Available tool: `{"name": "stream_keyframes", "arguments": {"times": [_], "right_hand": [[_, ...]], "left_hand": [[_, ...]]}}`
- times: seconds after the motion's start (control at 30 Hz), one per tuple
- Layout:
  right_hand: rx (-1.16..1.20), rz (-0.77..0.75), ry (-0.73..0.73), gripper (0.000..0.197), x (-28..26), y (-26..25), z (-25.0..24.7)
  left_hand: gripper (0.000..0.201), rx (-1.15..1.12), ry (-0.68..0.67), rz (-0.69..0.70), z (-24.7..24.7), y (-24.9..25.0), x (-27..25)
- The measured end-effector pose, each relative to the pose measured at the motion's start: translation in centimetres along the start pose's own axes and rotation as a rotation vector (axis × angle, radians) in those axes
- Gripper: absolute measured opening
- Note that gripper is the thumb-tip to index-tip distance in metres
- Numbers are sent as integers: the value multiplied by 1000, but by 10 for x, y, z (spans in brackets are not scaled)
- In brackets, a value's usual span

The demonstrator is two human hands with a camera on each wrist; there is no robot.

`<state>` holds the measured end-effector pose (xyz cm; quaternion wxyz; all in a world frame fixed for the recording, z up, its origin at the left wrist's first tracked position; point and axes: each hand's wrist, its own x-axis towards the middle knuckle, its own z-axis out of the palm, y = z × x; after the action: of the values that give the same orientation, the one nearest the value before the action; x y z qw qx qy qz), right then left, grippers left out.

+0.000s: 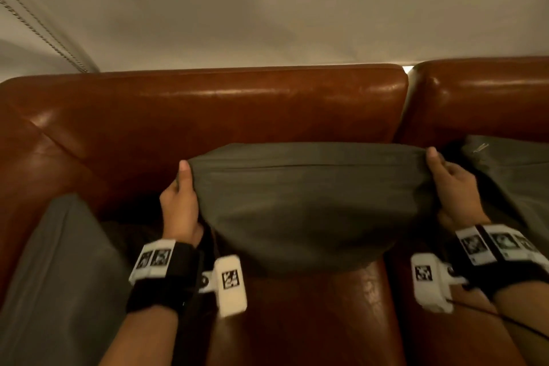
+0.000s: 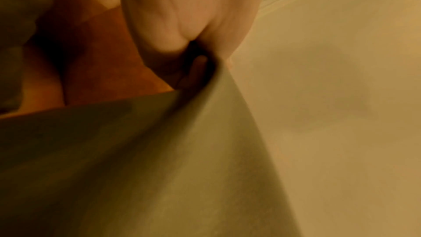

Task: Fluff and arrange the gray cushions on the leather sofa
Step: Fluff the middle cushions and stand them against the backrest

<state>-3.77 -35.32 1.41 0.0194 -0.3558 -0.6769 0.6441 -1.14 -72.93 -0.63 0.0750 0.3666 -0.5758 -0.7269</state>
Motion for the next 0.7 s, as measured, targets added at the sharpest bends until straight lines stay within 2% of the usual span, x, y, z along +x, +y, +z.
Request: {"name": "stream_keyframes", "arguments": {"times": [0.1,0.17,0.23,0.3,0.37,0.47,0.5,0.57,0.7], "right_hand": [[-51,107,108,69,9,11,18],[79,148,68,68,12,20,19],[175,169,-8,64,14,28,15],[111,167,-40,64,17,29,14],[75,162,-25,65,22,20,18],[127,70,-36,46,32,4,24],[134,30,-40,38,35,5,25],[106,-12,-56,31,37,15,27],[-64,58,-11,25,47,44,26]], "left_hand": [[46,141,57,-103,13,-7,12],[60,56,15,-175,12,-12,13],[69,-73,-68,-185,8,-16,9],[64,-17,-95,-146,11,-12,7],[57,50,-61,-91,19,-5,10],[33,60,-7,37,26,8,21],[32,55,9,54,24,8,25],[41,62,25,12,19,1,25],[53,262,37,-195,27,-27,25]]}}
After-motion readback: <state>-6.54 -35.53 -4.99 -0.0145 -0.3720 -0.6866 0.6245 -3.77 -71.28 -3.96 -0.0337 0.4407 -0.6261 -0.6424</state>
